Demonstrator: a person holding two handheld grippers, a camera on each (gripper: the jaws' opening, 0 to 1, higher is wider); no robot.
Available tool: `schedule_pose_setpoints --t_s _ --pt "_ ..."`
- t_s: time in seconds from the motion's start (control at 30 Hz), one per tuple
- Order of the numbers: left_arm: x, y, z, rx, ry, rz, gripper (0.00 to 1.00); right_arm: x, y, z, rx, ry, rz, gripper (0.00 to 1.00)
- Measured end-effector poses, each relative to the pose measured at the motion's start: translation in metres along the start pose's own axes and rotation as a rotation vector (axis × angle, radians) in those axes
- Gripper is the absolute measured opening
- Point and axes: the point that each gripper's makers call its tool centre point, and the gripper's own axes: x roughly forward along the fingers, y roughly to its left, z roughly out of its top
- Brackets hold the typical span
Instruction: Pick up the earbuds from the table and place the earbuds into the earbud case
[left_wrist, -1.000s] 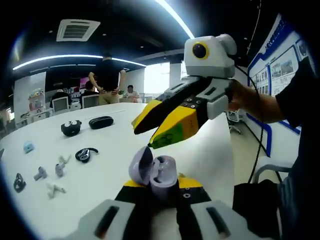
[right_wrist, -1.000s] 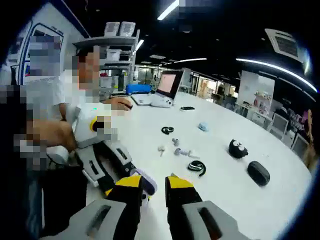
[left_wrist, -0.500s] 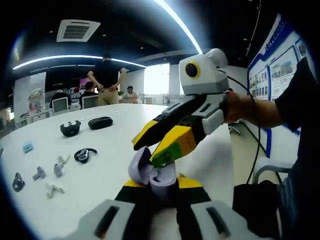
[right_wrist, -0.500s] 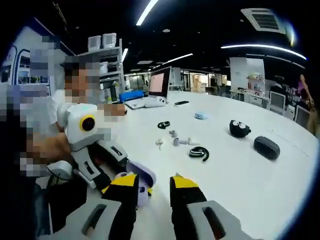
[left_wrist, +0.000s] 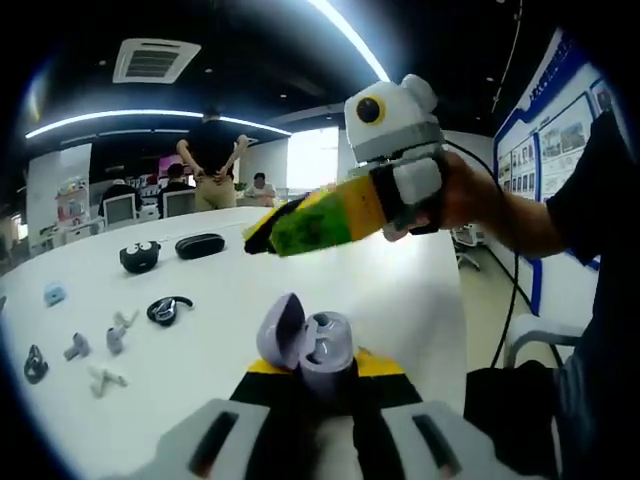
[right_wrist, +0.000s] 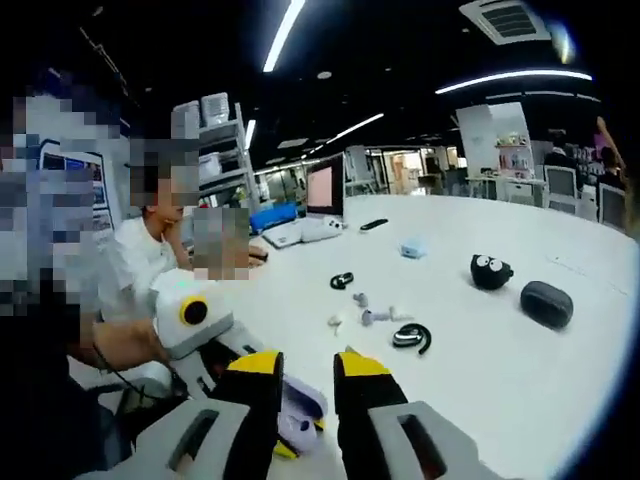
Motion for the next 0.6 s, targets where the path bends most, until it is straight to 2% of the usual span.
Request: schedule_pose_setpoints --t_s 0.03,0.2,0.27,0.4,0.47,0.6 --pt "0.0 0.0 0.0 0.002 0.0 0.001 0.2 0.005 -0.004 0.004 -0.006 0.007 -0.012 0.19" --pt "0.0 -0.001 0.0 0.01 -0.001 0.003 0.2 0.032 -0.016 0.0 -0.113 0.121 -0.054 0.17" --pt "0.001 -0.002 0.0 0.005 -0.001 -0.003 0.2 0.045 -0.016 -0.001 -0.112 0.149 -0.052 0.17" --pt "0.001 -0.002 -0.001 0.002 -0.001 -0.008 0.2 0.075 -0.034 -0.01 -0.081 0.213 -0.058 0.17" --pt "0.001 -0.002 -0.001 0.006 -0.001 -0.006 0.2 0.09 -0.052 -0.011 -0.063 0.24 -0.07 0.17" --pt "0.001 -0.003 -0.002 0.012 -0.002 -0.007 0.2 0.109 -0.061 -0.018 -0.027 0.27 -0.093 0.17"
